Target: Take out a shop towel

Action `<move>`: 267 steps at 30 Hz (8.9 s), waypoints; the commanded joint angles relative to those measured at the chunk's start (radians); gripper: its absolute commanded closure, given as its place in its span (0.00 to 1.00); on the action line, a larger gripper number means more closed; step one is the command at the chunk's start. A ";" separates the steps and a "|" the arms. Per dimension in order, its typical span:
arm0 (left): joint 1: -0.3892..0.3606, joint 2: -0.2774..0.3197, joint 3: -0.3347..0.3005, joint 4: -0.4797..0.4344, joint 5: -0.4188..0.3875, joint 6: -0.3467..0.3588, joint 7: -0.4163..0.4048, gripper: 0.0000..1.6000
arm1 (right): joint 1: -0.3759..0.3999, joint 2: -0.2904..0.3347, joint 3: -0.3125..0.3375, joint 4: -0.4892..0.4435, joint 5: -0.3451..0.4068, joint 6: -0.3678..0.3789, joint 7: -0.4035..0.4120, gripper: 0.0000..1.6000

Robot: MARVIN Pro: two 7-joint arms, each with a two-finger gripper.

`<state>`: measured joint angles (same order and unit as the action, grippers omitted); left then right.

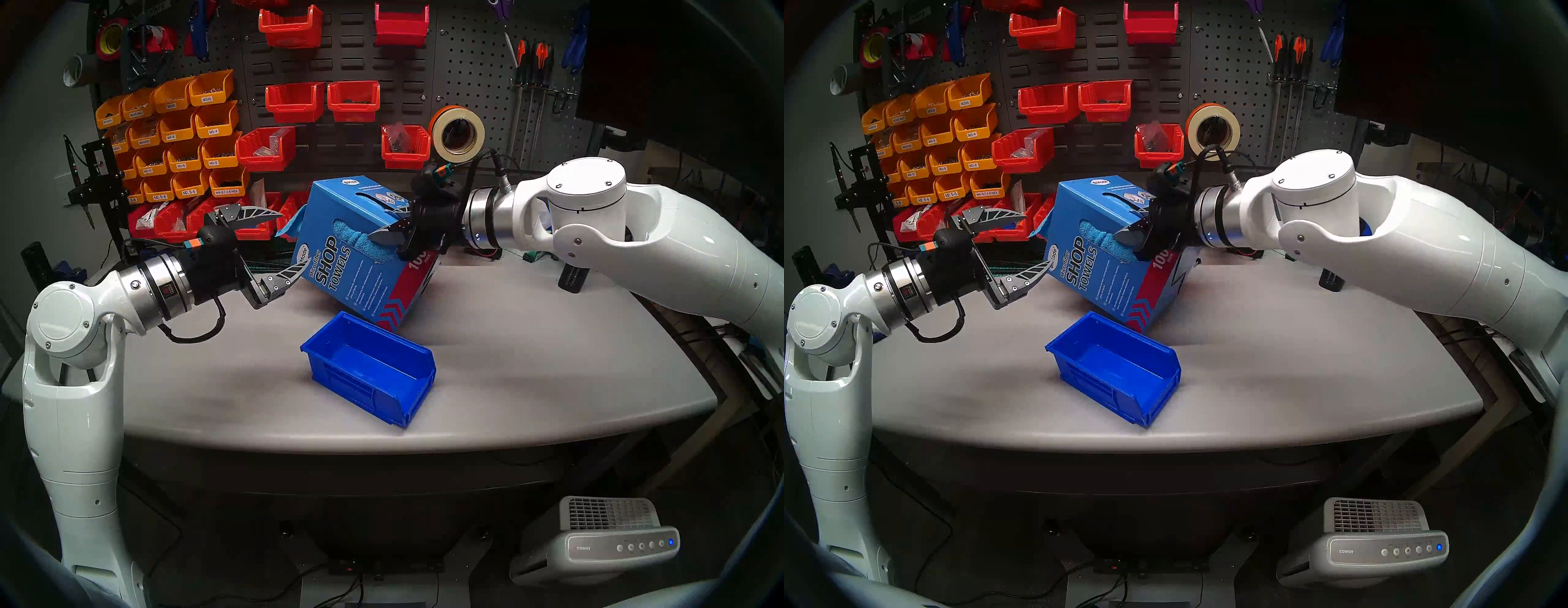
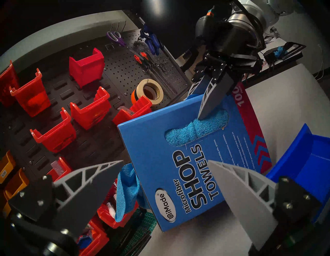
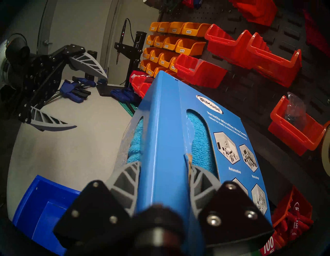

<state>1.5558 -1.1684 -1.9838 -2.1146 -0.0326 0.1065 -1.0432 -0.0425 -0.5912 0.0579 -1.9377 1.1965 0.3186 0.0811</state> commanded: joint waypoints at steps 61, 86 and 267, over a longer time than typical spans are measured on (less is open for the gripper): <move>-0.014 -0.051 0.083 -0.042 0.075 -0.051 0.043 0.00 | -0.354 0.310 -0.224 -0.336 -0.242 -0.401 -0.494 1.00; 0.014 -0.073 0.072 -0.072 0.069 -0.047 0.036 0.00 | -0.321 0.338 -0.251 -0.379 -0.243 -0.389 -0.581 0.00; -0.303 -0.130 0.396 0.079 0.005 0.378 -0.018 0.00 | -0.068 0.467 0.245 -0.423 0.126 -0.043 -0.198 0.00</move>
<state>1.2657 -1.2999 -1.5975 -2.0336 -0.0285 0.4896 -1.0561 -0.1532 -0.1112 0.2613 -2.3867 1.2812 0.2530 -0.1446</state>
